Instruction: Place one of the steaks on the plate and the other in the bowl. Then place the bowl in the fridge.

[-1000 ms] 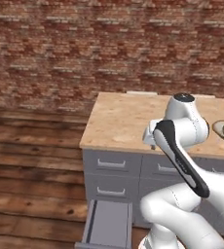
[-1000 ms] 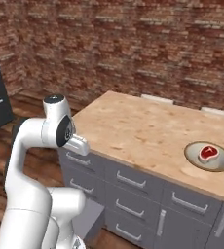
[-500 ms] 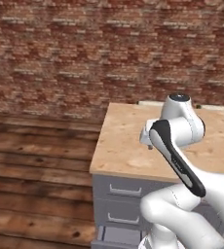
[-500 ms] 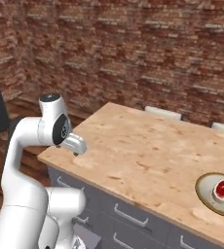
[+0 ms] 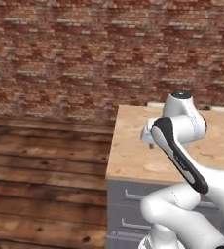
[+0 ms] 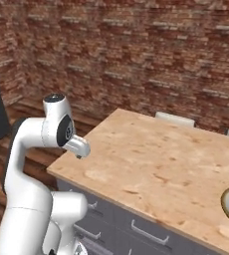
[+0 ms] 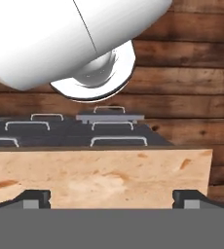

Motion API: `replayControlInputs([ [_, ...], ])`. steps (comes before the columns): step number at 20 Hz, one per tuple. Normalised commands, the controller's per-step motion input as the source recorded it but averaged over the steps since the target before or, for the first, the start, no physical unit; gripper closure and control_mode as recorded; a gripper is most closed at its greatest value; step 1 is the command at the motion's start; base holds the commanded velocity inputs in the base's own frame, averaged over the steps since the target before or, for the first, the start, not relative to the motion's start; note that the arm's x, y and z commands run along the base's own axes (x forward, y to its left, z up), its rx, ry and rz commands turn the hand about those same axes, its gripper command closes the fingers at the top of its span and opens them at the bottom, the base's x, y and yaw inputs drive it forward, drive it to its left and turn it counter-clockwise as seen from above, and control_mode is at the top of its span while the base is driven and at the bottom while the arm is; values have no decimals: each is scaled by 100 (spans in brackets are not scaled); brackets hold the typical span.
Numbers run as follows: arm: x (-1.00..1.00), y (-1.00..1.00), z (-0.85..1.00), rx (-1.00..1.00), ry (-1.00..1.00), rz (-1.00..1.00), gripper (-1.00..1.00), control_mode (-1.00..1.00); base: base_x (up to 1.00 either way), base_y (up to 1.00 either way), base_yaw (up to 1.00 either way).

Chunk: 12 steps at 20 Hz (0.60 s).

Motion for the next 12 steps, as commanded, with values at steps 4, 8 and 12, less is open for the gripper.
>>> replayControlInputs([
  [4,0,0,0,0,0,0,-100,100,44,100,2],
  [8,0,0,0,0,0,0,-100,100,25,100,6],
  [12,0,0,0,0,0,0,-100,100,44,100,13],
])
